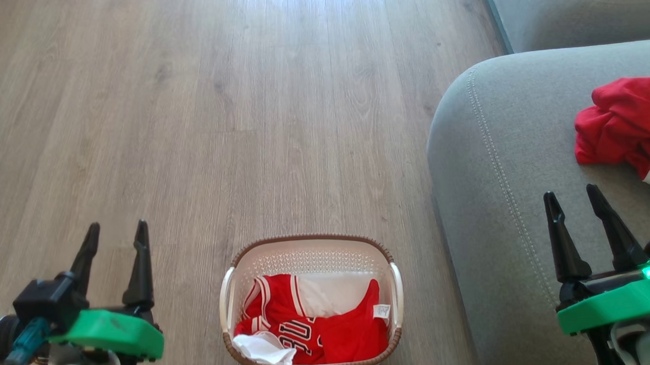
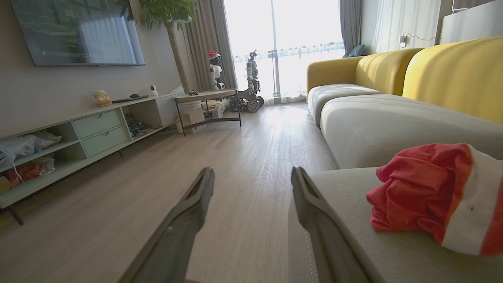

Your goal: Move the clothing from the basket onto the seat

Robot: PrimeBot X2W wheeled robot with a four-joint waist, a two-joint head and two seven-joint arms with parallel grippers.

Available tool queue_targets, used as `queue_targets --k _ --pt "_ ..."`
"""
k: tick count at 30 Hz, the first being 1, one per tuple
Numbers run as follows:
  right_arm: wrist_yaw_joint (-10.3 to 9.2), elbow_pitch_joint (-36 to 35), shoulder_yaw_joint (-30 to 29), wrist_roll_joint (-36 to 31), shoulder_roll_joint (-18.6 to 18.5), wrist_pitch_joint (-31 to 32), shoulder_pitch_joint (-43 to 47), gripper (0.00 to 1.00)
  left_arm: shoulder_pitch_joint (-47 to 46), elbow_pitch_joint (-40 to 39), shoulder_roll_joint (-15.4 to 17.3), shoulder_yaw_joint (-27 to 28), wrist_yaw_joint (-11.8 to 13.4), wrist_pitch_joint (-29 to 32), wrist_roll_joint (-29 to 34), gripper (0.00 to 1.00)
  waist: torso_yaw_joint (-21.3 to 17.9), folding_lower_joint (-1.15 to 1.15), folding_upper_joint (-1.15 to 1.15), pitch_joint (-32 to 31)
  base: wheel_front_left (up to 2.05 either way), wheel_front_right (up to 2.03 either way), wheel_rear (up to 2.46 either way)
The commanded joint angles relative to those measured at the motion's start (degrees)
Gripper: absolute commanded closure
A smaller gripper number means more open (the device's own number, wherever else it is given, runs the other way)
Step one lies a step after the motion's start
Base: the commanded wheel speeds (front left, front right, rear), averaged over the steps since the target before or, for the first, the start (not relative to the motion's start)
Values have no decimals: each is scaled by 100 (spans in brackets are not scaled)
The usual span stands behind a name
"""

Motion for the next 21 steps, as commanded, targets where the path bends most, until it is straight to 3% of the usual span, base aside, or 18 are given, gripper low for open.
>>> queue_targets --k 1,21 --pt "41 -170 74 -8 -67 -74 -78 0 -198 -189 90 355 -48 -71 77 0 -1 0 0 11 0 0 0" --pt "41 -143 205 60 -103 -94 -160 0 -21 -74 -266 765 -372 -71 402 0 -114 0 0 74 0 0 0"
